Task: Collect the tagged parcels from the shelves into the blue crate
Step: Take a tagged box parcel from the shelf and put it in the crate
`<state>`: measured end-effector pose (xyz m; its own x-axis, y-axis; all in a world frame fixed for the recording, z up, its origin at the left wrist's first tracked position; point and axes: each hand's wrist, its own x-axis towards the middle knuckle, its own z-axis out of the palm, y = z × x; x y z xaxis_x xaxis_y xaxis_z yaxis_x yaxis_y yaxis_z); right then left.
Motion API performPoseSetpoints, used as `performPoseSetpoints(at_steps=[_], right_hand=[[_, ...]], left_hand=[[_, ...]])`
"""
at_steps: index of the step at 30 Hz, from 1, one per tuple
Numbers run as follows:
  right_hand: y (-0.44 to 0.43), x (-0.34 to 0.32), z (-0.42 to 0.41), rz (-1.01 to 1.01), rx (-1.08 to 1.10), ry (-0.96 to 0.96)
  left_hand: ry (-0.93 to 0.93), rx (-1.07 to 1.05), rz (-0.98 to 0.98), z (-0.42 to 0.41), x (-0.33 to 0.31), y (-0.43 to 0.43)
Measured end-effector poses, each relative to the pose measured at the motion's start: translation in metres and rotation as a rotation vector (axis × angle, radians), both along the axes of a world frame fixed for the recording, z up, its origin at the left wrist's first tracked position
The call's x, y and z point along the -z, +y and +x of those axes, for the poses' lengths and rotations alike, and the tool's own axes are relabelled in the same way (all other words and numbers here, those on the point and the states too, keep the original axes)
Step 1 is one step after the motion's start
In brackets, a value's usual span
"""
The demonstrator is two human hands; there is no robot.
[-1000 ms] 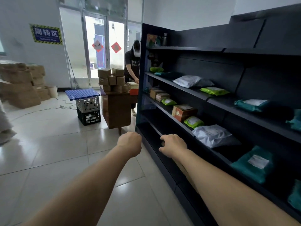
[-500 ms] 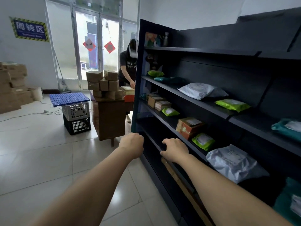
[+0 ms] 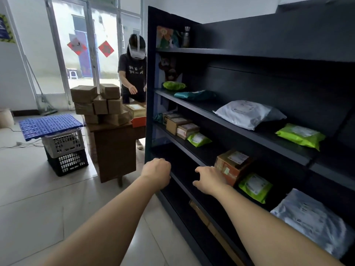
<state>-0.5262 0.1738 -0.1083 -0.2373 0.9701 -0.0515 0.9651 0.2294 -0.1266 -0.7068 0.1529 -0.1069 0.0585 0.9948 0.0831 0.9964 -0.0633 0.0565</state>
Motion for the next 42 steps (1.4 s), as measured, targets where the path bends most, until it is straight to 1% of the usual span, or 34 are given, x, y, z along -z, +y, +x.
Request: performPoseSetpoints(at_steps=[4, 10, 15, 24, 29, 36, 39, 42], right_hand=[[0.06, 0.012, -0.007, -0.02, 0.026, -0.007], [0.173, 0.016, -0.009, -0.038, 0.029, -0.05], [0.261, 0.018, -0.007, -0.053, 0.04, -0.021], [0.377, 0.052, -0.001, -0.104, 0.104, 0.004], [0.435, 0.079, -0.005, -0.181, 0.215, 0.08], [0.518, 0.114, -0.018, -0.316, 0.437, 0.152], [0.545, 0.127, -0.024, -0.305, 0.498, 0.245], [0.566, 0.142, -0.031, -0.315, 0.591, 0.387]], left_hand=[[0.003, 0.024, -0.015, -0.009, 0.012, 0.065], [0.013, 0.052, -0.057, -0.013, 0.024, 0.181], [-0.005, 0.049, -0.09, -0.012, 0.029, 0.275], [0.001, 0.081, -0.147, -0.001, 0.055, 0.401], [0.024, 0.153, -0.219, -0.001, 0.079, 0.476], [-0.022, 0.262, -0.355, -0.005, 0.115, 0.585], [-0.073, 0.301, -0.411, -0.005, 0.132, 0.622], [-0.122, 0.351, -0.467, 0.0, 0.151, 0.654]])
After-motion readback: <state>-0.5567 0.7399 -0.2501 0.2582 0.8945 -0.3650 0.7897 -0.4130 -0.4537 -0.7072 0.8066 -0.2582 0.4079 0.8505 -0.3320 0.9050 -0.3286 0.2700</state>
